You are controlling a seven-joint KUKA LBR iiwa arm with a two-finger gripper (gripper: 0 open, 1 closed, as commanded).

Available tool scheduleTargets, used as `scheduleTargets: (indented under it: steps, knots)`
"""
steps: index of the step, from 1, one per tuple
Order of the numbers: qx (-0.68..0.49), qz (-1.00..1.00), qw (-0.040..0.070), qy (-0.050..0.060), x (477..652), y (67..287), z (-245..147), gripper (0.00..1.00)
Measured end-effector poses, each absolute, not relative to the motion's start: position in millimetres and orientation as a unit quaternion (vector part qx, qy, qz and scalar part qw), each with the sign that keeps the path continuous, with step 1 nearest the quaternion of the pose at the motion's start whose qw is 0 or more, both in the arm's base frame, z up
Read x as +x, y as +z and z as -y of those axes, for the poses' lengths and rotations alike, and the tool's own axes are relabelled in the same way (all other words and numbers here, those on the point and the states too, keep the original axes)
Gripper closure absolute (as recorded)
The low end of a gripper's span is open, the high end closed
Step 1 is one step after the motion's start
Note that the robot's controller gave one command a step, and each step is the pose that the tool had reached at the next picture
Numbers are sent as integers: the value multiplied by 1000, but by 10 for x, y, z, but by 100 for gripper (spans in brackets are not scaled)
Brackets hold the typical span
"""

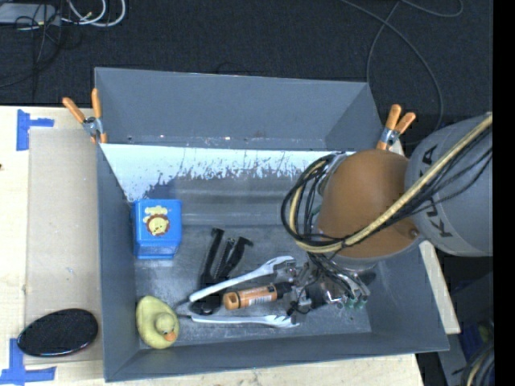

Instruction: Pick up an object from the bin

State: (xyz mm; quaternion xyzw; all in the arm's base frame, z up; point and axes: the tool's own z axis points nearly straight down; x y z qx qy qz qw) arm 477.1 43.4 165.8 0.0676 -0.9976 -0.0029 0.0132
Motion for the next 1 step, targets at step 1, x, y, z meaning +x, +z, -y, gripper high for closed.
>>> scheduleTargets:
  steps: [1]
  knots:
    - [73, 997, 20, -4, 4717, 1854, -467, 100]
